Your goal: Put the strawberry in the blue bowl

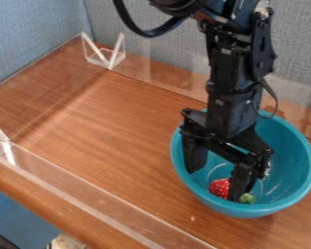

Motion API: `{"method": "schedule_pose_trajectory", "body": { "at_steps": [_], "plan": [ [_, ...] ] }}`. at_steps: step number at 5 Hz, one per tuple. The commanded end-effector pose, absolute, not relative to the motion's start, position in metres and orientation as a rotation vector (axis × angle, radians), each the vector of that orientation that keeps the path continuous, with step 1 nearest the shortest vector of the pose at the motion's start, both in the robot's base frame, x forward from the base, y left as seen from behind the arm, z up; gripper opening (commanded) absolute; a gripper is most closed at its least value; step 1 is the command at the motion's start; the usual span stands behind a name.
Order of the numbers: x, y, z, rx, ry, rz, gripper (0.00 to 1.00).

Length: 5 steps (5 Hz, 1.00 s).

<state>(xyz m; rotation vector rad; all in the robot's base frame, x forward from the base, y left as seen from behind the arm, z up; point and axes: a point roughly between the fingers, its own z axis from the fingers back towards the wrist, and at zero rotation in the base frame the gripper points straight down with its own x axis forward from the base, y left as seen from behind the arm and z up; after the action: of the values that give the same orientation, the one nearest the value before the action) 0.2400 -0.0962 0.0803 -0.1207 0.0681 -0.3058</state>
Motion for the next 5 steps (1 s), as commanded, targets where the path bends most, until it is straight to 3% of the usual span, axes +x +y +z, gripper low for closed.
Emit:
{"method": "schedule_pose_trajectory", "body": {
  "at_steps": [1, 3, 4, 5],
  "plan": [
    [0.249, -0.105, 0.109, -0.082, -0.028, -0.328, 1.0],
    [0.26, -0.103, 0.156, 0.015, -0.134, -0.34, 1.0],
    [0.262, -0.093, 0.19, 0.064, -0.185, -0.343, 1.0],
    [0.255, -0.073, 0.186, 0.106, -0.212, -0.329, 1.0]
  ]
}}
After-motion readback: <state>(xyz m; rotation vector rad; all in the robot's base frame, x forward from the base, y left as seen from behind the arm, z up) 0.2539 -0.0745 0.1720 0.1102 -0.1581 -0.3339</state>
